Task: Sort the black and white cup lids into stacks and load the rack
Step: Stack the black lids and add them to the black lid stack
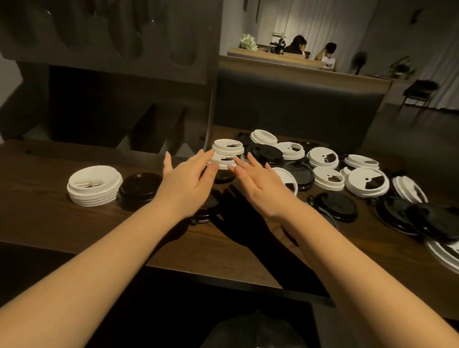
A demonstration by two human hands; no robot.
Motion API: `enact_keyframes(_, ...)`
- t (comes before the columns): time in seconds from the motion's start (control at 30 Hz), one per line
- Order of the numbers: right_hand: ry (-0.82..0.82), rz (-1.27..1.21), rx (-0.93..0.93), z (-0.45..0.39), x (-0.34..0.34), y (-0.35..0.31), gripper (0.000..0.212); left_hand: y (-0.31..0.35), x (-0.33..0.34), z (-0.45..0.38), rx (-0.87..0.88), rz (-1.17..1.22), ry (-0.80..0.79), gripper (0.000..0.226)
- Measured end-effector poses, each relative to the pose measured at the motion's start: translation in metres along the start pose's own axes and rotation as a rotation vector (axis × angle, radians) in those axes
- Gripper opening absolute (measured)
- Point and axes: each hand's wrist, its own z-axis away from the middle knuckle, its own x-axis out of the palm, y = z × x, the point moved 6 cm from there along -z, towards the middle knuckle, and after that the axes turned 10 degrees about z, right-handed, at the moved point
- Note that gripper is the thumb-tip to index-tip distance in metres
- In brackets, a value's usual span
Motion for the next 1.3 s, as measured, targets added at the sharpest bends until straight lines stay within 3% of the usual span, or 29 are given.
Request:
enact_keyframes(0.13,0.082,-0.056,0.168,0.035,-0.024,0.06,0.049,0.041,0.042,-0.016,0.039,0.111,-0.053,0.045)
enact_keyframes(0.33,0.235,-0.27,0.402,0.074,-0.041,0.139,0.054,0.071,0.095,-0.058,-0.169,0.239,-0.1,0.052)
enact_keyframes(0.47,0.364,-0.363,0.459,0.089,-0.023,0.168,0.051,0.091,0.128,-0.059,-0.117,0.437,-0.159,0.038)
enact_keyframes(0.53,0.401,-0.402,0.482,0.093,-0.016,0.174,0.048,0.091,0.142,-0.049,0.004,0.343,-0.219,0.038)
enact_keyframes(0.6,0.495,-0.442,0.501,0.093,-0.023,0.179,0.047,0.09,0.147,-0.045,0.137,0.176,-0.29,0.045)
enact_keyframes(0.73,0.633,-0.54,0.613,0.101,-0.037,0.195,0.045,0.091,0.143,-0.037,0.24,0.027,-0.483,0.09)
enact_keyframes(0.83,0.568,-0.437,0.65,0.103,-0.035,0.198,0.053,0.087,0.155,-0.029,0.241,-0.163,-0.692,0.114)
enact_keyframes(0.97,0.375,-0.271,0.616,0.096,-0.024,0.197,0.054,0.087,0.159,-0.024,0.206,-0.127,-0.756,0.113)
enact_keyframes(1.1,0.418,-0.31,0.381,0.097,-0.029,0.177,0.023,0.088,0.154,-0.028,0.107,-0.089,-0.661,0.085)
enact_keyframes(1.17,0.284,-0.469,0.36,0.097,-0.021,0.167,0.013,0.086,0.154,-0.03,0.084,-0.04,-0.621,0.075)
enact_keyframes(1.23,0.149,-0.448,0.358,0.098,-0.012,0.163,0.02,0.084,0.154,-0.033,0.083,0.007,-0.568,0.06)
enact_keyframes(1.3,0.137,-0.375,0.365,0.097,-0.01,0.164,0.027,0.083,0.152,-0.037,0.126,0.049,-0.465,0.037)
